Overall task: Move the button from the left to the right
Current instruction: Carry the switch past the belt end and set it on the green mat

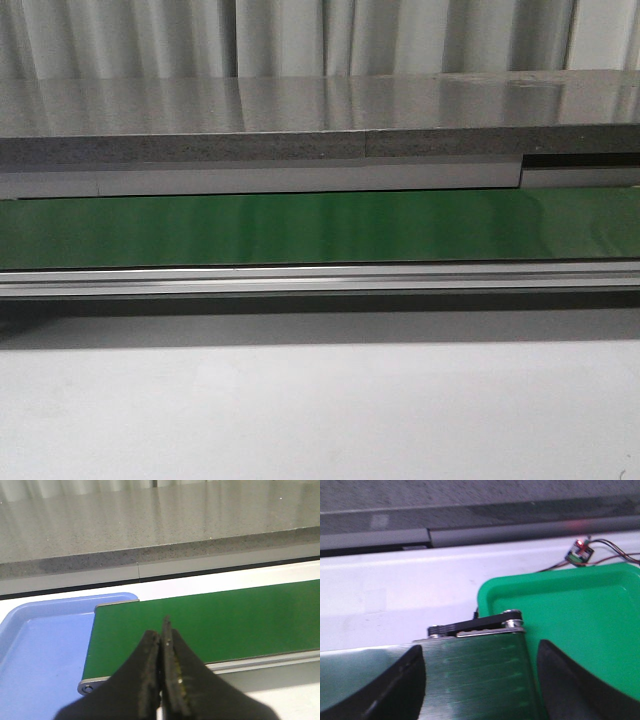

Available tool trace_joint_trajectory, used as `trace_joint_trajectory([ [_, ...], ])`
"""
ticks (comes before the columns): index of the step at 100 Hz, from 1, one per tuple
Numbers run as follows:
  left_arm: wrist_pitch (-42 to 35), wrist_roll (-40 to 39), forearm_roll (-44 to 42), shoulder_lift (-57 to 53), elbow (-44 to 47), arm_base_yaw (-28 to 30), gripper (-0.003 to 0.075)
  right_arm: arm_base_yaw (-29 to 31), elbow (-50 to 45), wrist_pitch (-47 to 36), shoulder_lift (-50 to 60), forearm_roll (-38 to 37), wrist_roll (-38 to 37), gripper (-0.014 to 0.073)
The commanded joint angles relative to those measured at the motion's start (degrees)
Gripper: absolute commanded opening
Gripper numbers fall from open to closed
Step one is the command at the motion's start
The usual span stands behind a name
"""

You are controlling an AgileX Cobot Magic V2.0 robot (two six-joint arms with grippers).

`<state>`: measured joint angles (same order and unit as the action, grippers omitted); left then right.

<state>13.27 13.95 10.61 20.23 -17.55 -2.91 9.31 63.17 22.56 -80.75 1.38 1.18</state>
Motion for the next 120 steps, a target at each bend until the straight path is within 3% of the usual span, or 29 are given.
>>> trace_joint_trajectory([
  [1, -4.3, -0.1, 0.7, 0.3, -1.7, -0.4, -0.0019, -2.7, -1.5, -6.6, 5.7, 1.1, 0.4, 0.0489],
  [23, -4.3, -0.1, 0.7, 0.3, -1.7, -0.4, -0.0019, -10.5, -13.9, -15.8, 16.4, 1.2, 0.4, 0.0489],
  [42, -4.3, -0.1, 0.7, 0.3, -1.7, -0.4, -0.0019, -12.8, -23.9, -19.3, 25.9, 1.3, 0.4, 0.0489],
  [64, -4.3, -0.1, 0.7, 0.3, -1.7, -0.4, -0.0019, -12.8, -32.1, -19.0, 38.6, 1.3, 0.4, 0.0486],
  [92, -4.3, -0.1, 0.7, 0.3, -1.7, -0.4, -0.0019, -12.8, -36.3, -12.7, 52.5, 1.9, 0.4, 0.0484],
  [104, -4.3, -0.1, 0.7, 0.3, -1.7, -0.4, -0.0019, -12.6, -36.4, -11.8, 54.7, 1.7, 0.4, 0.0408],
  [120, -4.3, -0.1, 0.7, 0.3, -1.7, -0.4, -0.0019, -12.6, -36.4, -10.4, 54.6, 1.7, 0.4, 0.0215],
])
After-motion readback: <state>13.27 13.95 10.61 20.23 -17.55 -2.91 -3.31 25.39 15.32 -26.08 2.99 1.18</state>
